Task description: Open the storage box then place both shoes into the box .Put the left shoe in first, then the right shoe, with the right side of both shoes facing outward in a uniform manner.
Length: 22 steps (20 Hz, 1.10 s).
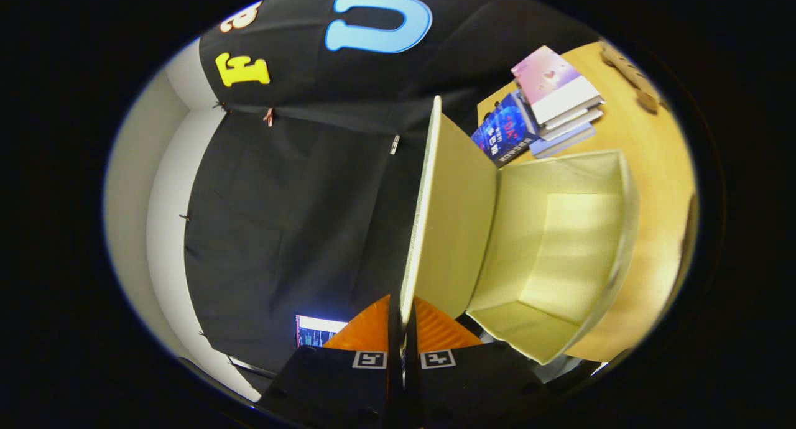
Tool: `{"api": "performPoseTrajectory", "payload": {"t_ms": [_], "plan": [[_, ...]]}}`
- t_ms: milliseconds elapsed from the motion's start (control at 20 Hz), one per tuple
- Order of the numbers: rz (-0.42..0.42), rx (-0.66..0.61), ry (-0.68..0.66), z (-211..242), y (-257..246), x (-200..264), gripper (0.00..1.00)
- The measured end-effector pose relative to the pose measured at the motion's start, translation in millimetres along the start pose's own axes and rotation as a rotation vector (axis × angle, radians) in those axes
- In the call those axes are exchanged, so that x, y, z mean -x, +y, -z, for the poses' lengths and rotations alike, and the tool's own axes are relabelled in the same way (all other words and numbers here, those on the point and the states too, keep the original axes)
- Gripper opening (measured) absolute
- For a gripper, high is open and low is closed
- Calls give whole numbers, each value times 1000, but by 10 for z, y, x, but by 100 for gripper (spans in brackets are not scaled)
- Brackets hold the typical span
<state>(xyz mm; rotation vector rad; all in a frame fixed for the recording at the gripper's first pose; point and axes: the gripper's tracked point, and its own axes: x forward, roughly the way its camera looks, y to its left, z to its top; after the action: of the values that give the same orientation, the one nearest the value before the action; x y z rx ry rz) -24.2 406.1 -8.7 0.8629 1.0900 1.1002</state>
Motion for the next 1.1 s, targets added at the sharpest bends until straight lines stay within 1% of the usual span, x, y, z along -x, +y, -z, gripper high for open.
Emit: {"api": "performPoseTrajectory", "payload": {"t_ms": [200, 350, 450, 600, 700, 800, 900, 950, 1050, 1100], "plan": [[33, 49, 31, -12, 382, -665, 5], [82, 97, 65, 97, 461, -1195, 5], [117, 117, 95, 226, 412, -1509, 5], [168, 99, 151, 489, 258, -1903, 5], [216, 104, 184, 697, 47, -2131, 5], [252, 128, 187, 749, -109, -2266, 6], [262, 144, 174, 740, -169, -2349, 7], [283, 160, 160, 725, -242, -2405, 9], [331, 191, 121, 577, -387, -2370, 20], [345, 204, 108, 520, -430, -2356, 32]]}}
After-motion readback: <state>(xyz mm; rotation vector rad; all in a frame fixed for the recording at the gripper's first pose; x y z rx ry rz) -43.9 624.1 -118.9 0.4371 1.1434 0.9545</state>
